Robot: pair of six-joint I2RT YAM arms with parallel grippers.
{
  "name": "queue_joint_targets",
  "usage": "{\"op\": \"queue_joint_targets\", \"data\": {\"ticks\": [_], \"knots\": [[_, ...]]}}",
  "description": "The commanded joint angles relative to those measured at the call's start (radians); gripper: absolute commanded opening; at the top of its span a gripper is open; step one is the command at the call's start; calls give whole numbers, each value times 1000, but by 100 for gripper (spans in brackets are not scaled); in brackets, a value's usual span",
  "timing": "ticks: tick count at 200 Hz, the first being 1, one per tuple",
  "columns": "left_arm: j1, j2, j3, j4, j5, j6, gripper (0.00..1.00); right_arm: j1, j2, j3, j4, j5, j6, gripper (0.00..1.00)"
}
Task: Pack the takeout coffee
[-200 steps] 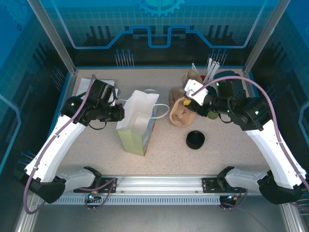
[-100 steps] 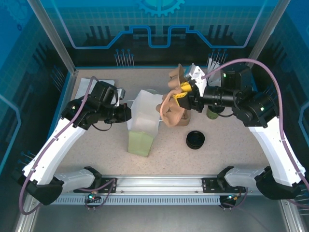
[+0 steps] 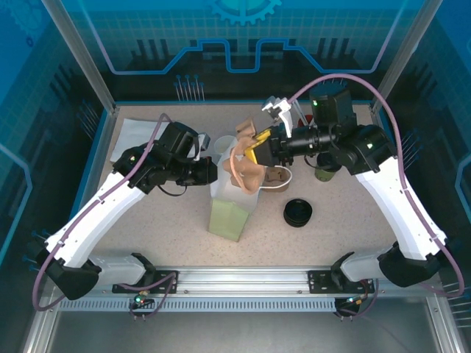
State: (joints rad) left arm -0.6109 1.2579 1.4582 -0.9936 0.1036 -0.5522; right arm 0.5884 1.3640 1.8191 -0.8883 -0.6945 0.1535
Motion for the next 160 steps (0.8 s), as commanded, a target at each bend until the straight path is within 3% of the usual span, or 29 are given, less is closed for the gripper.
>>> {"op": "queue_joint_targets", "data": {"ticks": [1, 79, 160], "knots": [[-7, 0, 22, 47, 30, -27, 10, -1, 20, -33, 16, -82, 48, 32], [-6, -9, -14, 70, 32, -31, 10, -14, 121, -100, 2, -166, 44, 32], [-5, -29, -53, 69, 9, -27, 11, -74, 249, -32, -189, -143, -154, 31]]}}
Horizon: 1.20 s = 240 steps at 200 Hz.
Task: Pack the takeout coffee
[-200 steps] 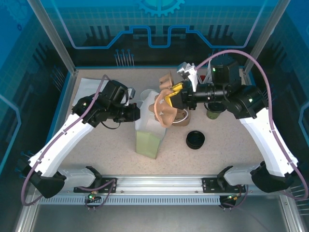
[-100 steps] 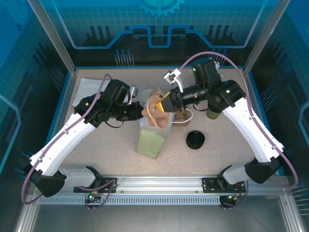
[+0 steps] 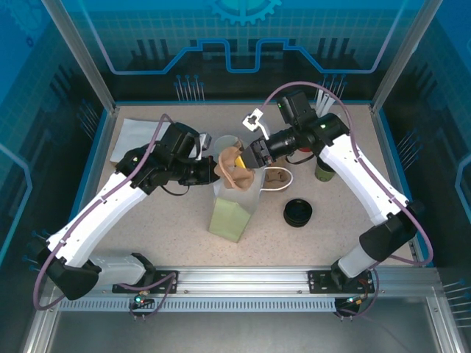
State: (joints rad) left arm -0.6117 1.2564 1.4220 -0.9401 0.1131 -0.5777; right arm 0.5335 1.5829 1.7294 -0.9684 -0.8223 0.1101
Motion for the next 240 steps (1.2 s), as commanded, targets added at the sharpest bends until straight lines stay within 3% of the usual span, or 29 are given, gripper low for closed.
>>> {"op": "queue_joint_targets", "data": {"ticks": [1, 92, 149, 240], "knots": [[-5, -28, -19, 16, -1, -1, 11, -19, 32, 60, -113, -13, -114, 31], [-5, -47, -43, 20, 11, -2, 11, -4, 131, 205, -321, 218, -284, 31], [-4, -52, -42, 20, 28, 1, 11, 15, 156, 217, -349, 369, -277, 30], [-4, -54, -41, 23, 45, 4, 11, 60, 184, 242, -389, 507, -279, 30]]}}
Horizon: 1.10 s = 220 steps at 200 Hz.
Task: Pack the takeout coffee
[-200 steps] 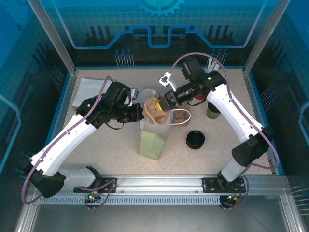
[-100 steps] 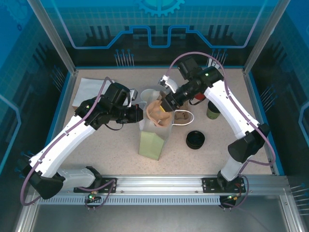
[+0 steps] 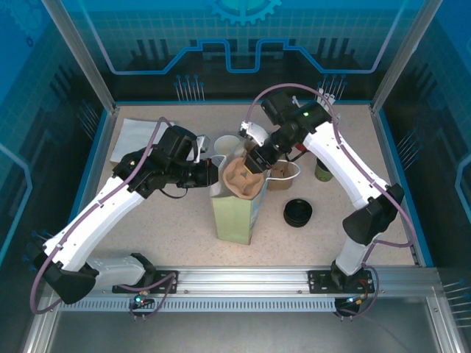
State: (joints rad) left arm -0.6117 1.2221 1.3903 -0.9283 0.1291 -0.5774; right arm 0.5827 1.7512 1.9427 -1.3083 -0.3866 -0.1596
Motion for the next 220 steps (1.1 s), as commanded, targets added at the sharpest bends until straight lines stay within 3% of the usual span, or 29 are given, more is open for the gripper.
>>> {"op": "queue_joint_targets", "data": {"ticks": [1, 160, 220], "knots": [[-4, -19, -10, 12, 28, 4, 11, 13, 16, 29, -49, 73, -10, 30], [-5, 2, -10, 38, 11, -64, 13, 213, 43, 29, -102, 356, -116, 30], [-4, -2, -29, 13, -32, -72, 17, 233, 73, 14, -123, 391, -116, 30]]}}
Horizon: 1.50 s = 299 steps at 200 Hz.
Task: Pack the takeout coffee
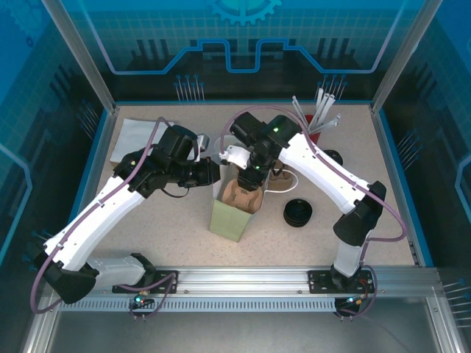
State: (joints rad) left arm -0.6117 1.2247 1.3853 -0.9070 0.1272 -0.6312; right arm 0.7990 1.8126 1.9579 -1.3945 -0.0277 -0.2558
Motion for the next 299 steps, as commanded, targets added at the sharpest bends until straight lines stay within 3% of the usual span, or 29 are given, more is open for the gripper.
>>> {"op": "queue_joint_targets", "data": {"ticks": [1, 70, 241, 299], "knots": [[-4, -4, -23, -8, -32, -18, 17, 17, 13, -3, -37, 32, -20, 30], [-2, -20, -50, -36, -96, -11, 17, 25, 16, -36, -28, 34, -23, 30], [-4, -33, -40, 0, -50, -7, 17, 38, 94, -101, -26, 71, -21, 30], [-3, -28, -42, -25, -91, 7, 16, 39, 103, -158, 6, 78, -41, 30]]}}
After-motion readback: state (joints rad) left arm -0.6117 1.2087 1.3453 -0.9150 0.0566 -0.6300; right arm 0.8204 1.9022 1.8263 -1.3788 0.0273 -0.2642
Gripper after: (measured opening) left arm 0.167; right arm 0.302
